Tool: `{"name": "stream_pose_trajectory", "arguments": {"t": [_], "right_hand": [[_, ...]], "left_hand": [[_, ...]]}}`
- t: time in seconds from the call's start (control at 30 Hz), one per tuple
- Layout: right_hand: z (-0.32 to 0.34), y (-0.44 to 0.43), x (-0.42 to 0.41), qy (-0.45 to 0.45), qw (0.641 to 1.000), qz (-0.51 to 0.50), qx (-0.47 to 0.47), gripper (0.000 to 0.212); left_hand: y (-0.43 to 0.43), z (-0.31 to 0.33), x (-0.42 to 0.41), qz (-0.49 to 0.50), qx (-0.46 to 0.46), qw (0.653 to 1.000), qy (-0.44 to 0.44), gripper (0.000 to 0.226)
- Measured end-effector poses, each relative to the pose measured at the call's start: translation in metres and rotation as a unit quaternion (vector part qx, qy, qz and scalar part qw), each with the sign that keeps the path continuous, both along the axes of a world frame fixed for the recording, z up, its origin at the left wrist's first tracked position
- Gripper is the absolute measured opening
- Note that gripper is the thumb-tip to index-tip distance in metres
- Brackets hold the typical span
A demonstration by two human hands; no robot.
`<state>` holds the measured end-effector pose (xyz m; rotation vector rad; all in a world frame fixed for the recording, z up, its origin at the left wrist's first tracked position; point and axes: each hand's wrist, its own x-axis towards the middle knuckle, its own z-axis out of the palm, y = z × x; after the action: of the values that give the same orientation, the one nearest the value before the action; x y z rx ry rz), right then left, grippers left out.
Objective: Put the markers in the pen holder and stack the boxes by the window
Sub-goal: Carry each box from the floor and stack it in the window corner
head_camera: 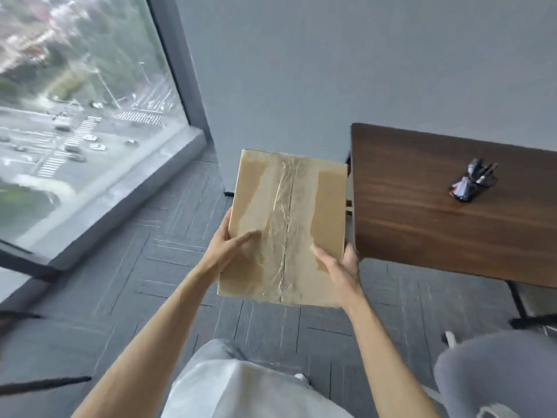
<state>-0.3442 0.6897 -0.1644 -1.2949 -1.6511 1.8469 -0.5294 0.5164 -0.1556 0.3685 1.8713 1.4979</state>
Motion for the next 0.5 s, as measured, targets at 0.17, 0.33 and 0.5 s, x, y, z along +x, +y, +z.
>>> {"name": "stream_pose_trajectory", "arguments": {"t": [0.17,0.33,0.5], "right_hand": [[-0.001,-0.005,-0.112,-0.006,0.99,0.142,0.003,0.059],[-0.011,-0.022,-0.233,-0.023,0.98,0.199,0.02,0.049],[-0.015,-0.05,-0.348,-0.03,0.971,0.234,0.032,0.043]], "left_hand": [[-0.04,-0.007,-0.069,0.098,-0.003,0.995,0.012,0.063],[-0.076,-0.024,-0.162,0.145,0.026,0.989,0.002,0.059],[-0.111,-0.027,-0.27,0.152,0.019,0.988,0.014,0.067]]}}
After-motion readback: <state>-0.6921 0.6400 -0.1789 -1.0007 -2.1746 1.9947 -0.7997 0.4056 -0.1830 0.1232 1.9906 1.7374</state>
